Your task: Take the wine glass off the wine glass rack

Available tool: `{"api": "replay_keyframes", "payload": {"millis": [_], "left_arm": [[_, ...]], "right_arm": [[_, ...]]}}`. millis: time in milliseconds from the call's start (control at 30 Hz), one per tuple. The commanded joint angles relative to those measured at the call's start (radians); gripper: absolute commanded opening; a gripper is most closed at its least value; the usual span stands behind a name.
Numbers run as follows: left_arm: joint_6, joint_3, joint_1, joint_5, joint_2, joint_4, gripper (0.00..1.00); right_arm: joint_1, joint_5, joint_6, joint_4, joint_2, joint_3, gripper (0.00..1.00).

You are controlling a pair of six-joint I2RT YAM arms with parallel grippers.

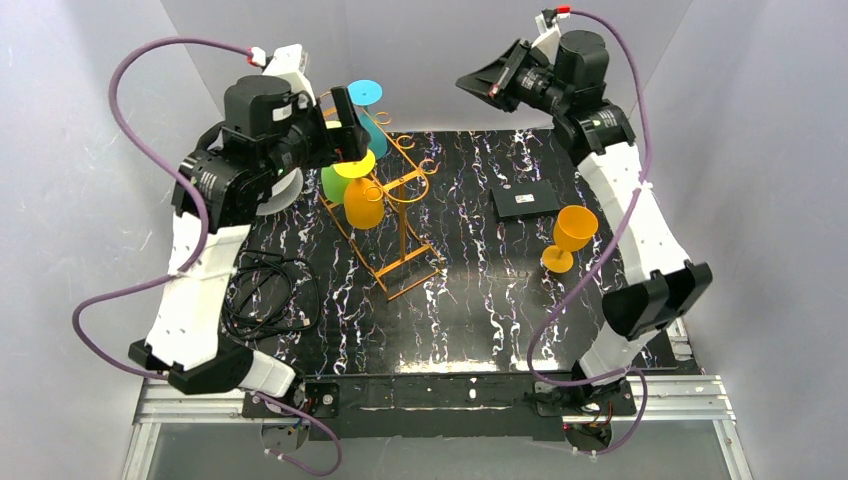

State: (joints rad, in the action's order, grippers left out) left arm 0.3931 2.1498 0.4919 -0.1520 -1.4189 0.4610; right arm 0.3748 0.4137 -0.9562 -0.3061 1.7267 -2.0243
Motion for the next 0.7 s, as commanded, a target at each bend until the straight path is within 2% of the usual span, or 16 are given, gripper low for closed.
{"api": "replay_keyframes", "payload": {"millis": [0,67,233,333,400,433,500,533,667], "left_arm": [[0.015,0.076,-0.007,0.028,-0.068,-0.04,0.97],[0.031,0.139,-0.007,0.039,-0.116,-0.049,0.97],[0.06,0.253,-0.007,0.068,-0.22,-0.065,0.97],[0.071,0.267,-0.007,0.072,-0.239,-0.081,0.97],[0.072,0.256,-0.007,0.072,-0.229,-0.087,0.97],[0.07,0.247,-0.007,0.071,-0.222,-0.087,0.97],[0.061,0.217,-0.007,0.057,-0.199,-0.09,0.97],[0.057,0.207,-0.007,0.051,-0.184,-0.089,1.0],[0.032,0.178,-0.007,0.029,-0.131,-0.056,1.0]], "right_arm": [[-0.011,-0.029,0.141,-0.191,-0.069,0.021,0.01],[-0.011,-0.075,0.204,-0.261,-0.119,0.033,0.01],[-0.017,-0.098,0.269,-0.247,-0.276,0.186,0.01],[-0.023,-0.066,0.256,-0.261,-0.294,0.207,0.23],[-0.025,-0.028,0.244,-0.255,-0.285,0.206,0.36],[-0.027,-0.009,0.239,-0.257,-0.268,0.193,0.37],[-0.034,0.022,0.214,-0.266,-0.224,0.149,0.38],[-0.039,0.041,0.193,-0.261,-0.196,0.13,0.38],[-0.05,0.126,0.084,-0.163,-0.074,0.061,0.37]]}}
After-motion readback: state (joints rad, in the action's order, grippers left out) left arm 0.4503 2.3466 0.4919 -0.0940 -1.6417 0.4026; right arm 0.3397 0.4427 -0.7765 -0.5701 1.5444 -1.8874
